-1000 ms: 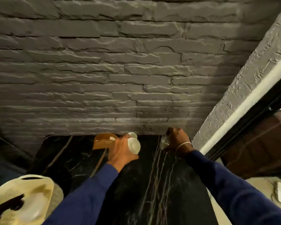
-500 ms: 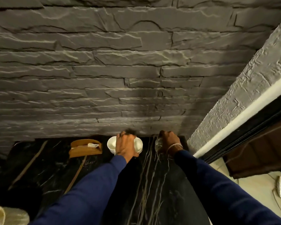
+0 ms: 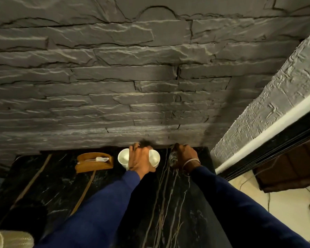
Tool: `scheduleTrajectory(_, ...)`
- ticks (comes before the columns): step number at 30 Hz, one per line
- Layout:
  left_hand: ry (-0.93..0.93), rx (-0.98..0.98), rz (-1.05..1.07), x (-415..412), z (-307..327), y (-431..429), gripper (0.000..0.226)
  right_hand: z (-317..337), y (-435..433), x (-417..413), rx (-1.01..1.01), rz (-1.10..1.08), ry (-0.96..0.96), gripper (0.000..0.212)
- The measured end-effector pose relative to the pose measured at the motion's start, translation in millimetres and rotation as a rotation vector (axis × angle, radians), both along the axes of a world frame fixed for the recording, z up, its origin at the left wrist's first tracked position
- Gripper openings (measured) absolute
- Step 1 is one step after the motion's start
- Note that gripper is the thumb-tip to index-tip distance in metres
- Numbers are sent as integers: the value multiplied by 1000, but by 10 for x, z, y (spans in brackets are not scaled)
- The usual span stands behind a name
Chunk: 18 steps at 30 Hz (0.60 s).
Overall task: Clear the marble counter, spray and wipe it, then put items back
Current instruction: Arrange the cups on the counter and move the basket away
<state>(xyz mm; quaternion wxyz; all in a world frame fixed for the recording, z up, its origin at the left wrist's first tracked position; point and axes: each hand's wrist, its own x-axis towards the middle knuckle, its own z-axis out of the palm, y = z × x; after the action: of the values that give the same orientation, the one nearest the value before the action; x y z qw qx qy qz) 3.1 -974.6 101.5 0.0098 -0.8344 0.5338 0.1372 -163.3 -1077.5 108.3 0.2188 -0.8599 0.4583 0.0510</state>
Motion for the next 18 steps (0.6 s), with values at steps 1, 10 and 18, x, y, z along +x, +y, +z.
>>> scheduleTrajectory(1, 0, 4, -1, -13, 6, -6, 80, 7, 4, 1, 4, 1, 8, 54)
scheduleTrajectory(10, 69, -231, 101, 61, 561, 336, 105, 430, 235, 52, -206, -17, -115, 68)
scheduleTrajectory(18, 119, -491, 423, 1269, 1018, 1855, 32, 879, 1520, 1105, -274, 193, -427, 17)
